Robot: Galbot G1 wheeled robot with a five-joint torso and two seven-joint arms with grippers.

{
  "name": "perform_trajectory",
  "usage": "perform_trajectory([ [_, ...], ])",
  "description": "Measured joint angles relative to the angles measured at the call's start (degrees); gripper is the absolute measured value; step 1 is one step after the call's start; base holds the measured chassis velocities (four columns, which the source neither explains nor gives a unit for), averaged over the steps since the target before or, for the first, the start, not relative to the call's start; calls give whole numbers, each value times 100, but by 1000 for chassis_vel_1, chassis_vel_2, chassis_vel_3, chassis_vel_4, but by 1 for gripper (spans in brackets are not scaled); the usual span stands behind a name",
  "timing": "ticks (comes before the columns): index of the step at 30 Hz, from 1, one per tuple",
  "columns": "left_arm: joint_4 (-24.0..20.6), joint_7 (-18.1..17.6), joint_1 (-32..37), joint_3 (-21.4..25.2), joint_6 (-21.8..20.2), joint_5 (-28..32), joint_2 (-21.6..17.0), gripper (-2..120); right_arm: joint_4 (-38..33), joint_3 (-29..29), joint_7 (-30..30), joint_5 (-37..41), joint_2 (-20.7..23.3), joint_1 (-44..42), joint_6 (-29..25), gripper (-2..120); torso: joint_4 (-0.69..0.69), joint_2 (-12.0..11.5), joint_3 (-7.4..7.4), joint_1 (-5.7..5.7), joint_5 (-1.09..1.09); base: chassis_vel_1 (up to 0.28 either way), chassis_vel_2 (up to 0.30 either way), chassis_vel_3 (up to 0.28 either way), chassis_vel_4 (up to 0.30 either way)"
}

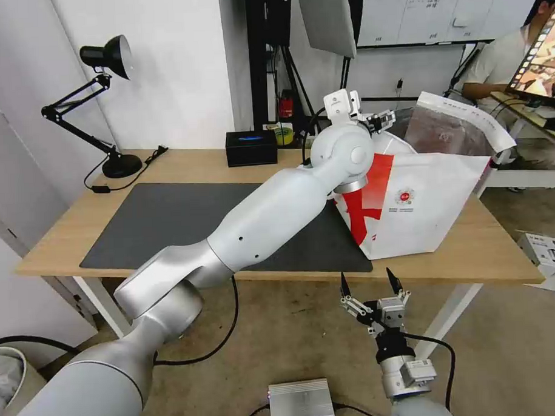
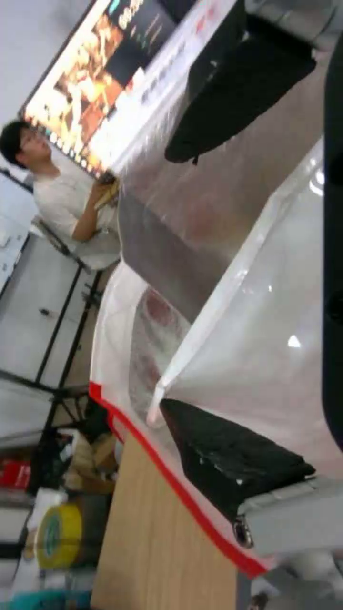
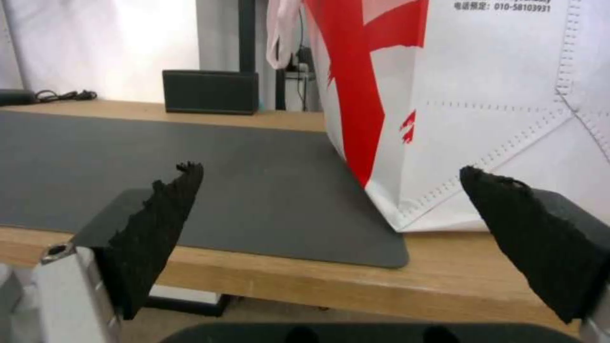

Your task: Pick up the trash from the table and place it into the takeout bag.

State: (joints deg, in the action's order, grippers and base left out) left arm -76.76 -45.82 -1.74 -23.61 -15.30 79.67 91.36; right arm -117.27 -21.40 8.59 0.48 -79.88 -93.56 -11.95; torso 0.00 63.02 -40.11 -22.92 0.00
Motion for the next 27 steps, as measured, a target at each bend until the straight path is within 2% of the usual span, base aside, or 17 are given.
perform_trajectory([
  [3,-48,140,0,-7,-51,37,0,100,0,0,0,0,0,0,0,100,0,0,0,0,0,0,0,0,0],
  [6,-63,571,9,-27,-241,-25,-4,100,0,0,0,0,0,0,0,100,0,0,0,0,0,0,0,0,0],
  [8,-61,662,12,-44,-297,-95,-5,100,0,0,0,0,0,0,0,100,0,0,0,0,0,0,0,0,0],
  [12,6,878,19,-91,-444,-354,-6,100,0,0,0,0,0,0,0,100,0,0,0,0,0,0,0,0,0],
  [15,122,1185,41,-127,-505,-838,-9,100,0,0,0,0,0,0,0,100,0,0,0,0,0,0,0,0,0],
  [21,174,1357,48,-119,-594,-1179,-12,100,0,0,0,0,0,0,0,100,0,0,0,0,0,0,0,0,0],
  [27,168,1573,25,-75,-882,-1626,-69,100,0,0,0,0,0,0,0,100,0,0,0,0,0,0,0,0,0],
])
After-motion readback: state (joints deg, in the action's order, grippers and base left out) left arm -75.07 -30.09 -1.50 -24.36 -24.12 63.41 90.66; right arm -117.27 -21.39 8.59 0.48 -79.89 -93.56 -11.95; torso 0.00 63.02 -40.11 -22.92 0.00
